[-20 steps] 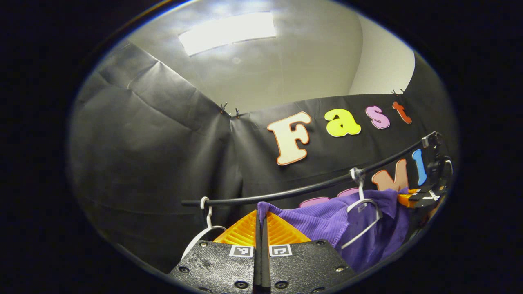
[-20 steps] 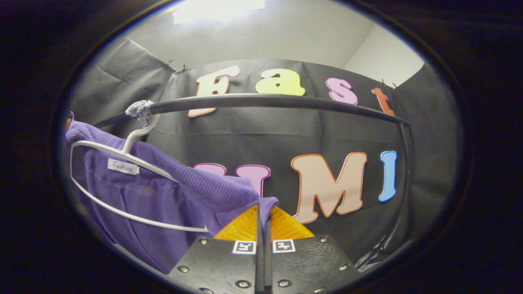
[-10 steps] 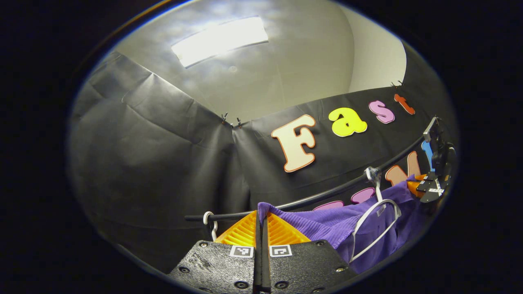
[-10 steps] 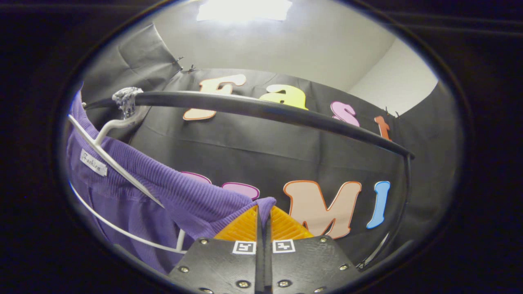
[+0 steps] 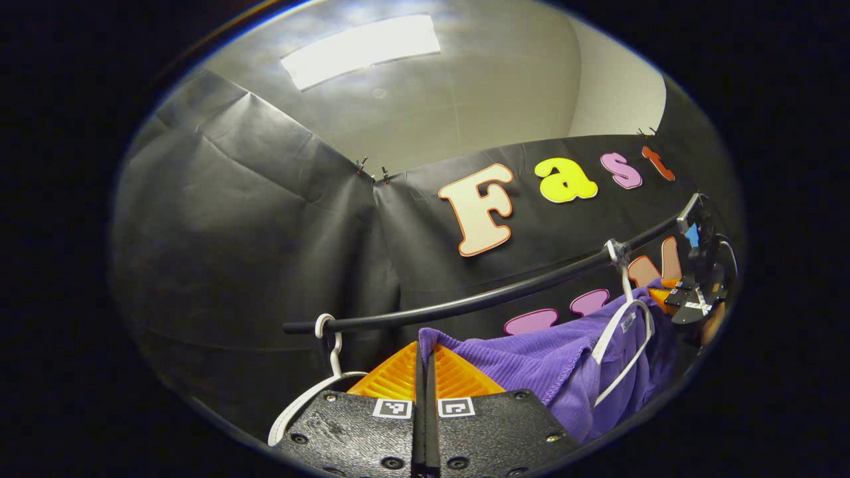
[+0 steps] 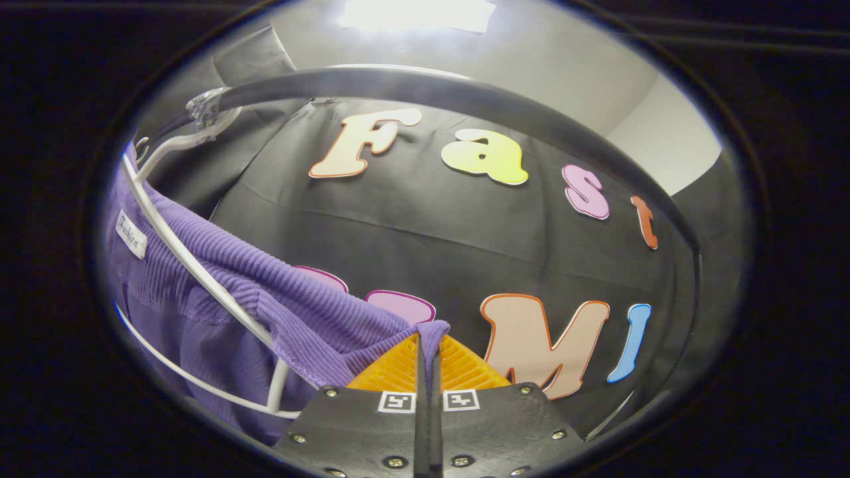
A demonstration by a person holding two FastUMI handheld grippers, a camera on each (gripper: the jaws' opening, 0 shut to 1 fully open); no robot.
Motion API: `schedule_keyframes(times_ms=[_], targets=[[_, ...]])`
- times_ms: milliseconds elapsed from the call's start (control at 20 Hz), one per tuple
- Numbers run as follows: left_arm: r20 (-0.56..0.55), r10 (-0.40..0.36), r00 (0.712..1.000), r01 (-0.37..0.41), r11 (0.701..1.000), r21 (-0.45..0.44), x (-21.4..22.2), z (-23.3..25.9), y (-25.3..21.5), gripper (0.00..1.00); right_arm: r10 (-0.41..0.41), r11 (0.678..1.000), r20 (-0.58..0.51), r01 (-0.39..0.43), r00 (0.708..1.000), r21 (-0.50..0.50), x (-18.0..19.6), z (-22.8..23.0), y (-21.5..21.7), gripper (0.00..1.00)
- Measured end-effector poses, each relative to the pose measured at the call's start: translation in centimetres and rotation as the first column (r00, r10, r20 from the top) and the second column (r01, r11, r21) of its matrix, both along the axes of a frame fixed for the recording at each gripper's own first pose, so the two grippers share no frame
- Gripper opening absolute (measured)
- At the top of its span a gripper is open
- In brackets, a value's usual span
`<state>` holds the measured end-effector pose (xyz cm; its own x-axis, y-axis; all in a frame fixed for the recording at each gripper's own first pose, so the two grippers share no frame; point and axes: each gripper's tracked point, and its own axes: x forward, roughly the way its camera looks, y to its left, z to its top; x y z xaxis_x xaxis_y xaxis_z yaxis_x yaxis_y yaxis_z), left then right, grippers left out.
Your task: Grasp the clothes on the hanger with both hands and then place them into the laundry hamper below.
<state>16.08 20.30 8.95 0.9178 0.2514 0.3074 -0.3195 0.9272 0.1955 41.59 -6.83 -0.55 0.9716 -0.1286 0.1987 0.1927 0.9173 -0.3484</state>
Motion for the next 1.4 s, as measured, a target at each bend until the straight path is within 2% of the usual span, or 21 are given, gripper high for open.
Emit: schedule_keyframes(times_ms=[200, 450, 800, 900, 1050, 1150, 1250, 1400], targets=[[-0.019, -0.007, 1.000, 0.007, 1.000, -0.008, 0.9, -1.2, 0.4, 0.00, 0.044, 0.999, -0.022, -0.045, 0.999, -0.022, 1.8, -1.4, 0.3, 0.01], [-0.057, -0.057, 0.997, 0.054, 0.997, -0.053, 2.0, -4.2, 0.2, 0.00, 0.096, 0.991, -0.063, -0.089, 0.993, 0.100, 3.4, -4.1, -0.5, 0.01], [-0.056, -0.128, 0.990, 0.119, 0.983, -0.142, 2.8, -8.2, -1.7, 0.00, 0.097, 0.984, -0.112, -0.078, 0.989, 0.158, 4.6, -7.9, -1.8, 0.01], [-0.080, -0.142, 0.987, 0.129, 0.980, -0.153, 3.4, -9.6, -2.6, 0.00, 0.092, 0.981, -0.160, -0.062, 0.983, 0.184, 5.3, -10.0, -2.4, 0.01], [-0.105, -0.140, 0.985, 0.122, 0.979, -0.162, 4.2, -11.8, -2.8, 0.00, 0.129, 0.968, -0.185, -0.084, 0.974, 0.236, 5.4, -12.1, -1.9, 0.01], [-0.130, -0.178, 0.975, 0.148, 0.966, -0.214, 4.8, -14.0, -3.9, 0.00, 0.139, 0.968, -0.209, -0.088, 0.968, 0.234, 5.2, -14.3, -1.6, 0.00], [-0.096, -0.186, 0.978, 0.156, 0.954, -0.258, 4.6, -14.9, -3.9, 0.00, 0.164, 0.962, -0.239, -0.102, 0.957, 0.251, 4.7, -17.2, -1.1, 0.01], [-0.054, -0.132, 0.990, 0.115, 0.964, -0.239, 3.5, -15.1, -3.1, 0.00, 0.162, 0.945, -0.190, -0.097, 0.968, 0.312, 3.1, -18.8, -0.9, 0.00]])
